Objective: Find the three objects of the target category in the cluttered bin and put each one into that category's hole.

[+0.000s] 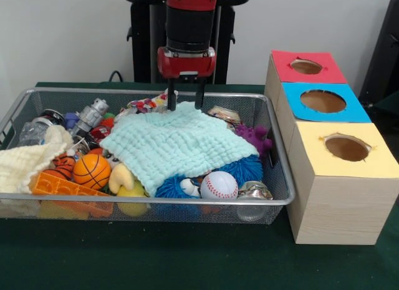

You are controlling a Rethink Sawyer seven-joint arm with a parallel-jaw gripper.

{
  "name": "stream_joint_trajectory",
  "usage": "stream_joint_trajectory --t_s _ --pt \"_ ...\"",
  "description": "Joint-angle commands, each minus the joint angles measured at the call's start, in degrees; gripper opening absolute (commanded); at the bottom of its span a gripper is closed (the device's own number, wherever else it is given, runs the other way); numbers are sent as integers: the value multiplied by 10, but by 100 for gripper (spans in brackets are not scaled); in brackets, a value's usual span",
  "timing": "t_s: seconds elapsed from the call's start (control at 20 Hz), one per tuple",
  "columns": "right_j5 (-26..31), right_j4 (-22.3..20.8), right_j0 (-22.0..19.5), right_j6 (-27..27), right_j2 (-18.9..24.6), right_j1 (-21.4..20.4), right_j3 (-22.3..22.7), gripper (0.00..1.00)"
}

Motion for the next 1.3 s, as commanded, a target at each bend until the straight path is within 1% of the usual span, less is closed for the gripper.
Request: stream_joint_trajectory --t_s 0.05,0.3,0.35,0.4,0.45,0.55,0.75,0.9,1.1,1.3 --pt "-24 -9 3 79 -36 52 -66 100" --pt "22 -1 -26 52 -22 31 -66 100" --pt "29 -3 -37 44 -17 19 -57 100" --pt "34 -2 -41 40 -12 15 -55 100" --pt "46 -2 -56 31 -4 0 -46 100" --pt "60 2 -65 23 7 -16 -38 100" --pt "77 7 -73 18 20 -33 -28 100" --pt "77 7 -70 26 20 -29 -23 100" --pt "56 1 -60 46 9 -13 -12 100" --pt "47 2 -57 59 -1 -9 5 100"
